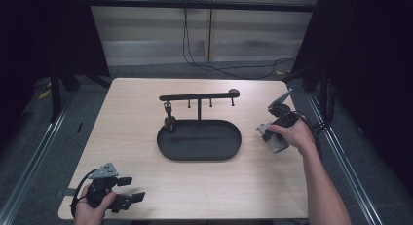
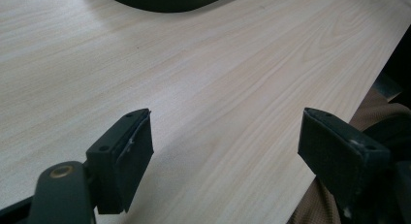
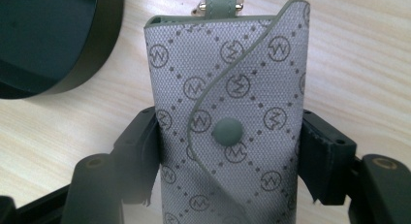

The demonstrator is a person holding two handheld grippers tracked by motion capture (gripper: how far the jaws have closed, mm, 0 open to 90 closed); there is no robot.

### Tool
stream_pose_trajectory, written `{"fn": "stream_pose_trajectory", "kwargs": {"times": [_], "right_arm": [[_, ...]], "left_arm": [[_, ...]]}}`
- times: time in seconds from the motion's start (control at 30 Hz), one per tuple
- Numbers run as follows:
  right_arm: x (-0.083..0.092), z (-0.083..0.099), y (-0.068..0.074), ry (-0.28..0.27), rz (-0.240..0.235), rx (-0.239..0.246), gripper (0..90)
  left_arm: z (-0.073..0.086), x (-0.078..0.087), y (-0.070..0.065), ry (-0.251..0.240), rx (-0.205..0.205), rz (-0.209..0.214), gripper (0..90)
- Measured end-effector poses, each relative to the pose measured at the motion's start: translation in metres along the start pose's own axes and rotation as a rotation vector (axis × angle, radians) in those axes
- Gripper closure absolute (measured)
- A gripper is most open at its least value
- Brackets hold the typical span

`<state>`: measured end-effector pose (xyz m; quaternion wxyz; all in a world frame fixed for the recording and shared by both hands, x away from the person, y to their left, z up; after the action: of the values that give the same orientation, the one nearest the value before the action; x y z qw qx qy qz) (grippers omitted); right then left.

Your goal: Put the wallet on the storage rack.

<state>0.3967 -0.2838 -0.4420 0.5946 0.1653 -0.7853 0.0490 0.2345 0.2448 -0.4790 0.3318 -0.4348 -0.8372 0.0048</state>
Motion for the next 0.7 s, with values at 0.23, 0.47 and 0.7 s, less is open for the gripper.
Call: {"fn": "stream_pose_trajectory", "kwargs": {"times": [0.23, 0.47, 0.7], "right_arm": [[0.011, -0.004, 0.004, -0.014, 0.046, -0.008, 32.8], [0.016, -0.007, 0.011, -0.003, 0.056, -0.012, 32.8], [0.031, -0.014, 0.018, -0.012, 0.071, -0.012, 32.8]], "left_arm": [[0.0, 0.0, 0.0, -0.004, 0.004, 0.0, 20.1], [0.0, 0.001, 0.0, -0.004, 0.001, 0.001, 20.0], [0.0, 0.0, 0.0, -0.004, 0.005, -0.002, 20.0]]}}
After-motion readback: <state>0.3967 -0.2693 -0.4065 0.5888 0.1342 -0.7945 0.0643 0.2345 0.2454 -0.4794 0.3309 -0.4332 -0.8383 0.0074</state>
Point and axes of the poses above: each handheld gripper's, and its own axes: x roughly backward along the jaws, z roughly out of its underside, y roughly to its left, the point moved 2 cm from there along -x, roughly forward along the jaws, and after that the axes turned 9 degrees about -y, right-handed, at the moved point
